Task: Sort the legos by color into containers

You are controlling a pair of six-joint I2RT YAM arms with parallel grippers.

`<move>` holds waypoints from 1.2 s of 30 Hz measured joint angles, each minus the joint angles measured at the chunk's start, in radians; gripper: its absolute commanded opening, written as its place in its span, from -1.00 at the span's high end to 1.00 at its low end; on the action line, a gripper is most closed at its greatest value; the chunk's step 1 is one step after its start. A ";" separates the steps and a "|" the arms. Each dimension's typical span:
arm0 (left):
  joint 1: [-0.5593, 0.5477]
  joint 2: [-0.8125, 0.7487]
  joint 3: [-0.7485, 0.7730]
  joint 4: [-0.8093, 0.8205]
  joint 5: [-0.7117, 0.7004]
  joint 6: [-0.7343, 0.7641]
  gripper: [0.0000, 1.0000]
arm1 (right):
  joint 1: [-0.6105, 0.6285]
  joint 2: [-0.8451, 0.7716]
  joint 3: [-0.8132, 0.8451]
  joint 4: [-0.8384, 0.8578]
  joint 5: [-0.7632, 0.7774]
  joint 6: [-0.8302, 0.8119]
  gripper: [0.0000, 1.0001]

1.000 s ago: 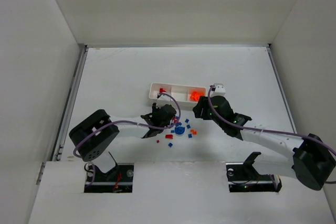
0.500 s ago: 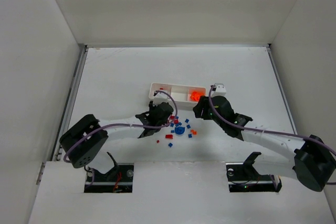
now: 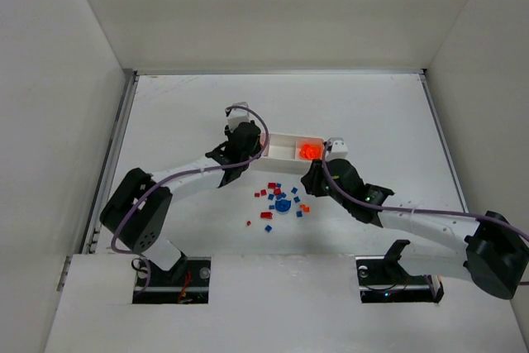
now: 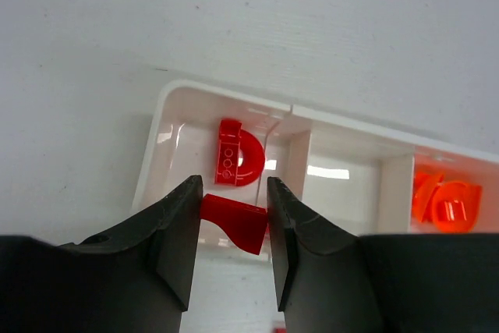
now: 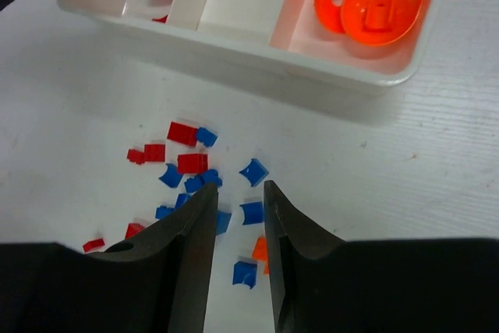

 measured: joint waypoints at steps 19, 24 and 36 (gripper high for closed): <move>0.023 0.103 0.041 0.014 0.043 0.027 -0.04 | 0.100 0.196 0.011 -0.021 0.023 0.017 -0.08; -0.029 -0.073 -0.070 0.014 0.031 0.030 0.06 | 0.100 0.311 0.063 -0.014 0.045 0.019 -0.02; -0.221 -0.382 -0.293 -0.246 0.006 -0.078 0.02 | 0.100 0.425 0.132 0.010 0.125 0.019 0.25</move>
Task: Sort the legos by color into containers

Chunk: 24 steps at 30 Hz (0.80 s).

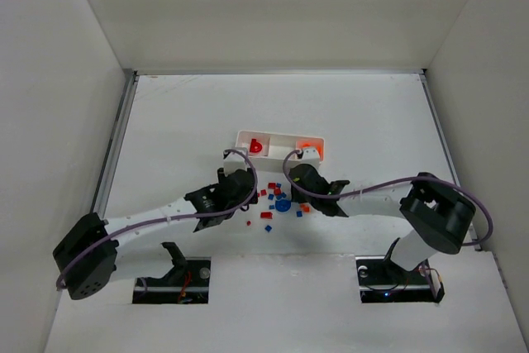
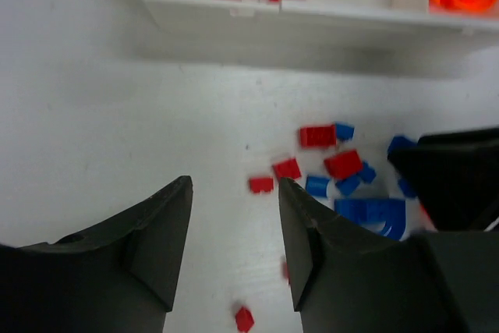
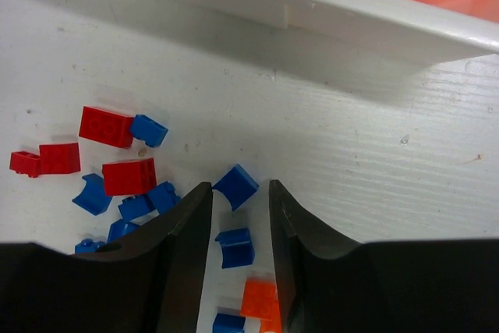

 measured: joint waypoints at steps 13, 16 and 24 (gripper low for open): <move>-0.219 -0.071 -0.037 -0.309 0.016 -0.236 -0.07 | 0.003 -0.001 0.010 -0.010 0.017 0.000 0.55; -0.246 -0.068 -0.041 -0.316 0.020 -0.264 -0.05 | 0.003 -0.062 0.002 -0.021 0.008 -0.002 0.55; -0.256 -0.043 -0.053 -0.302 0.026 -0.286 0.08 | -0.030 -0.246 0.014 -0.030 -0.059 -0.026 0.54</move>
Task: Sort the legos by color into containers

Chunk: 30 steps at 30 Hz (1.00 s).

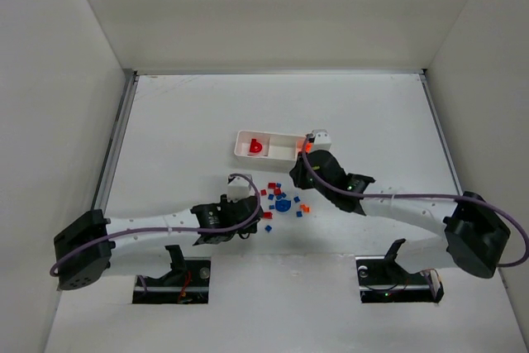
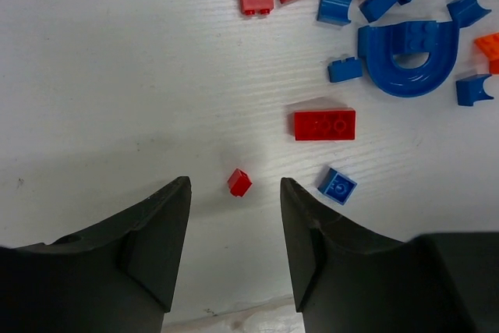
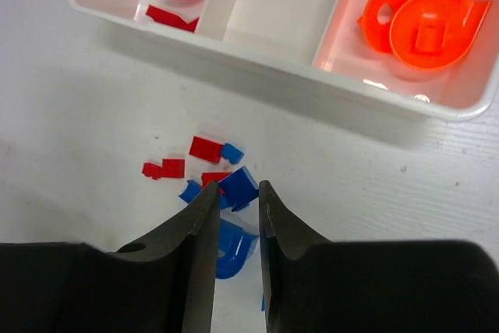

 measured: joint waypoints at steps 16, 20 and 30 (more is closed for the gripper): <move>0.000 0.045 -0.043 0.052 0.002 -0.001 0.14 | -0.155 0.316 0.294 0.033 -0.075 -0.105 0.01; 0.000 0.059 -0.043 0.078 0.003 0.007 0.20 | -0.155 0.313 0.294 0.031 -0.076 -0.106 0.02; -0.005 0.075 -0.043 0.112 0.010 0.023 0.44 | -0.116 0.132 0.103 0.053 -0.077 -0.097 0.05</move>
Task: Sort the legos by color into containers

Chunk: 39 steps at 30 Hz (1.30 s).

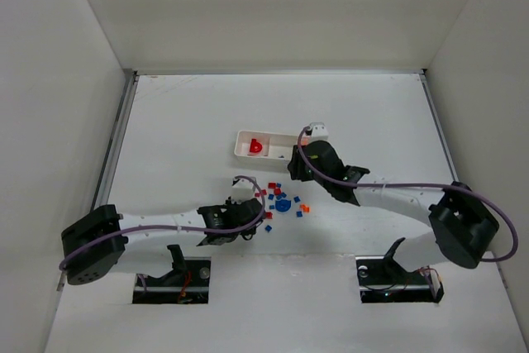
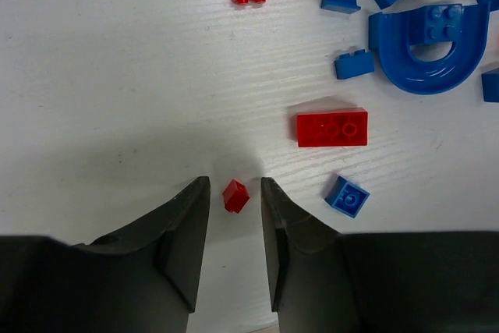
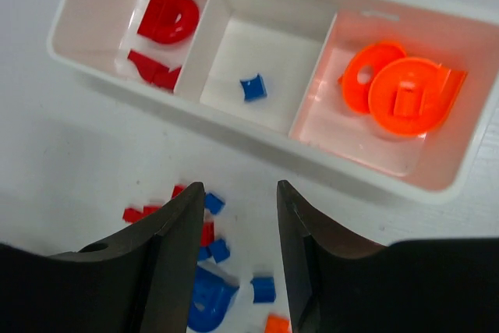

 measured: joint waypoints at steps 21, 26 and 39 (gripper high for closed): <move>0.138 -0.069 0.005 0.017 0.013 0.080 0.83 | 0.203 -0.229 -0.258 -0.143 0.040 0.149 0.15; 0.262 -0.080 0.076 0.072 0.027 0.129 0.83 | 0.213 -0.157 -0.238 -0.147 0.053 0.135 -0.03; 0.528 0.183 0.322 0.329 0.120 0.232 0.79 | 0.244 -0.190 -0.219 -0.141 0.068 0.152 0.30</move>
